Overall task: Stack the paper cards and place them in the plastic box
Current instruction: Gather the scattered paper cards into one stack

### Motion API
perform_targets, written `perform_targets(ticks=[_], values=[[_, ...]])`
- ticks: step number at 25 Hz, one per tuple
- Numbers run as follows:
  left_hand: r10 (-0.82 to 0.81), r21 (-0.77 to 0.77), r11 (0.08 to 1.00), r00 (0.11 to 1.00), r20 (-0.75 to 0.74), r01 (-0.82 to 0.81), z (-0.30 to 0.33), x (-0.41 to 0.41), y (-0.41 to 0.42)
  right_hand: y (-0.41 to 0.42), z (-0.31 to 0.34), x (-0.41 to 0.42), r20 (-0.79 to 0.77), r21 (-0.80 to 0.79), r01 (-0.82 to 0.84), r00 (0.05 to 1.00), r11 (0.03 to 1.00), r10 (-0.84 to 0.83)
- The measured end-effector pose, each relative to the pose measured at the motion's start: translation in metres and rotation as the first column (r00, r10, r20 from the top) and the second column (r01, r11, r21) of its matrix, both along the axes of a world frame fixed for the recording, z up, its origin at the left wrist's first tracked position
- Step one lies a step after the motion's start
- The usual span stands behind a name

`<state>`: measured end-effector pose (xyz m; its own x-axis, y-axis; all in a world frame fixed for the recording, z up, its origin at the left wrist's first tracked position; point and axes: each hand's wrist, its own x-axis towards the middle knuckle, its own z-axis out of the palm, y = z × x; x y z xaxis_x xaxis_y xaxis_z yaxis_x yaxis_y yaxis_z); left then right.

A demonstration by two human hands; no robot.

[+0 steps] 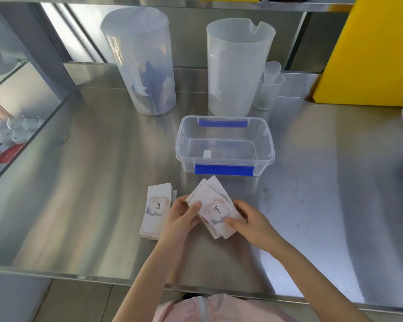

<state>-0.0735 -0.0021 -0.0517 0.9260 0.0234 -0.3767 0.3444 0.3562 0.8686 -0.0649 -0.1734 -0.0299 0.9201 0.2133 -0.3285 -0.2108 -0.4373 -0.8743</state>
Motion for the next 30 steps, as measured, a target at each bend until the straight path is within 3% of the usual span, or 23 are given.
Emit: perform_targets(ticks=[2, 5, 9, 11, 15, 18, 22, 27, 30], values=[[-0.076, 0.166, 0.984, 0.994, 0.076, 0.062, -0.003, 0.007, 0.002, -0.016, 0.01, 0.011, 0.169, -0.206, -0.056, 0.981, 0.977, 0.092], [-0.299, 0.513, 0.833, 0.949, 0.105, 0.206, -0.008, 0.017, 0.0, -0.029, 0.014, 0.025, 0.318, -0.46, -0.114, 0.905, 0.88, 0.283], [-0.371, 0.663, 0.71, 0.926, 0.066, 0.237, -0.021, 0.021, -0.006, -0.025, -0.013, 0.026, 0.248, -0.609, -0.181, 0.881, 0.772, 0.402], [-0.357, 0.676, 0.701, 0.932, 0.057, 0.227, -0.026, 0.018, -0.006, -0.025, -0.028, 0.019, 0.208, -0.556, -0.179, 0.915, 0.811, 0.345], [-0.378, 0.693, 0.677, 0.925, 0.041, 0.246, -0.034, 0.018, -0.004, -0.037, -0.045, 0.006, 0.176, -0.305, 0.008, 0.983, 0.952, 0.048], [-0.401, 0.732, 0.638, 0.915, 0.051, 0.239, -0.035, 0.012, -0.013, -0.03, -0.054, -0.005, 0.225, -0.309, 0.123, 0.973, 0.943, -0.053], [-0.34, 0.725, 0.673, 0.932, 0.125, 0.149, -0.03, 0.018, -0.015, -0.017, -0.051, -0.002, 0.29, -0.241, 0.244, 0.942, 0.939, -0.171], [-0.336, 0.745, 0.641, 0.94, 0.057, 0.184, -0.038, 0.014, -0.014, -0.014, -0.054, 0.0, 0.239, -0.197, 0.204, 0.959, 0.959, -0.155], [-0.326, 0.752, 0.633, 0.944, 0.044, 0.183, -0.043, 0.015, -0.016, -0.016, -0.058, 0.0, 0.19, -0.124, 0.264, 0.952, 0.957, -0.238]])
